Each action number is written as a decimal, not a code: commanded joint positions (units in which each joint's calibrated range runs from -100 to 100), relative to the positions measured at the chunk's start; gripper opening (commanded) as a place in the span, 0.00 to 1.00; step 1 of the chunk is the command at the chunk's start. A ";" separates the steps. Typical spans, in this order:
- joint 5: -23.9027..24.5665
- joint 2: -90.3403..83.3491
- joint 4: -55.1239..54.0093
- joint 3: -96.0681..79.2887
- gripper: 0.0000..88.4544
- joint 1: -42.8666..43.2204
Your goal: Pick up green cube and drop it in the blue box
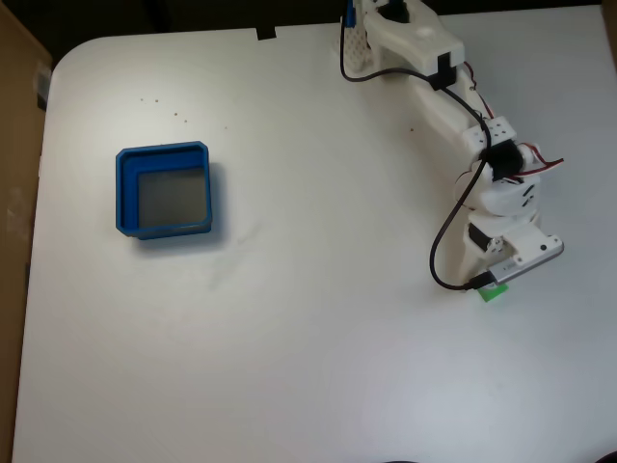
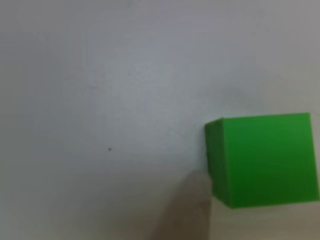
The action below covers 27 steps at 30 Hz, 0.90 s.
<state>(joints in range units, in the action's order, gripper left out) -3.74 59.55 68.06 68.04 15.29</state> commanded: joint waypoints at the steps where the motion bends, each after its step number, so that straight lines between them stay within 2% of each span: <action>1: 0.05 -0.50 -0.52 3.87 0.41 0.17; 27: 0.15 4.93 -0.69 11.27 0.41 0.24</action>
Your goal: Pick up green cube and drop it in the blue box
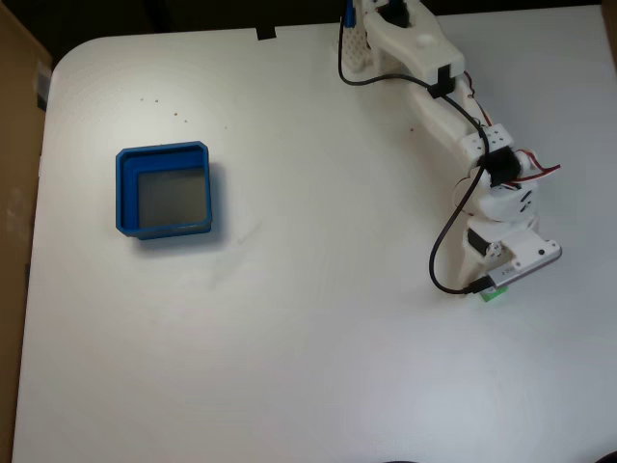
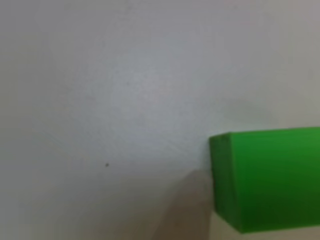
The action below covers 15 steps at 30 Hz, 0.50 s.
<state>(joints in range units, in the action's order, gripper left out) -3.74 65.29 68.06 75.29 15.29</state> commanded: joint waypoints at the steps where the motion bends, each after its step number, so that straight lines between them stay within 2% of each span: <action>1: 0.15 -0.73 -0.69 4.02 0.41 0.24; 15: 0.15 0.02 -0.69 4.47 0.41 0.24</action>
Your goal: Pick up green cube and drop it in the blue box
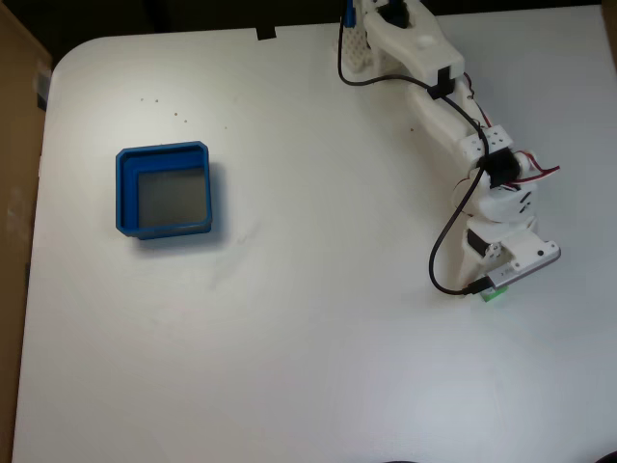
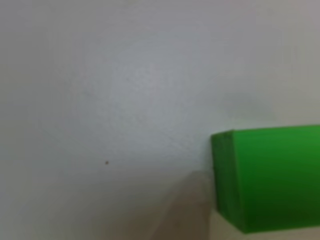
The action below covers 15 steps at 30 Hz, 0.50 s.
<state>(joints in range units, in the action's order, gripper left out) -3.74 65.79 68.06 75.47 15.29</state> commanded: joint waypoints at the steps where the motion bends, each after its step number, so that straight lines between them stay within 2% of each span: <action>1: 0.15 -0.39 -0.69 4.84 0.41 0.32; 15: 0.15 1.70 -0.69 7.55 0.41 1.47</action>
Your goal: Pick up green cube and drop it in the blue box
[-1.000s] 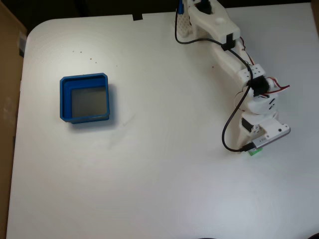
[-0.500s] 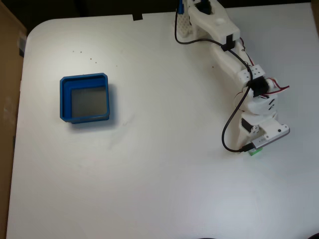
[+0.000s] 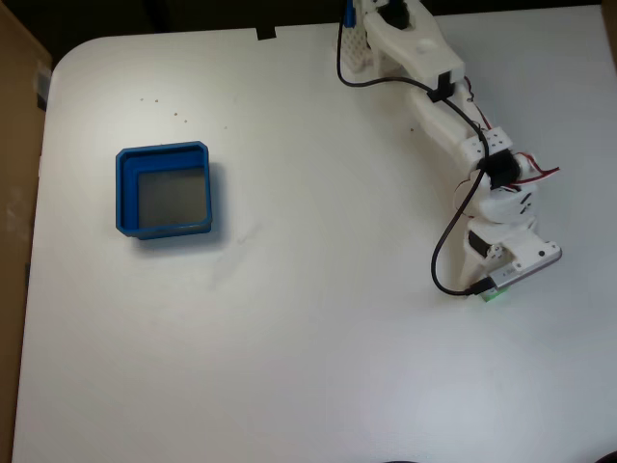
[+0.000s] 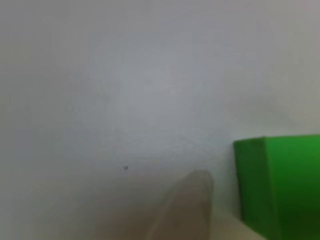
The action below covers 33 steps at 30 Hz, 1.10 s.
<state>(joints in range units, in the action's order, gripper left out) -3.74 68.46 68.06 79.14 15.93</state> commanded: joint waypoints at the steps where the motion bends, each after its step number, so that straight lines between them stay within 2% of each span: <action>1: 0.15 -0.97 -0.69 3.88 0.41 1.05; 33: 0.00 -1.05 -0.69 3.33 0.41 0.54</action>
<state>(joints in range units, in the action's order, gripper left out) -3.74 68.54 68.06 79.14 16.93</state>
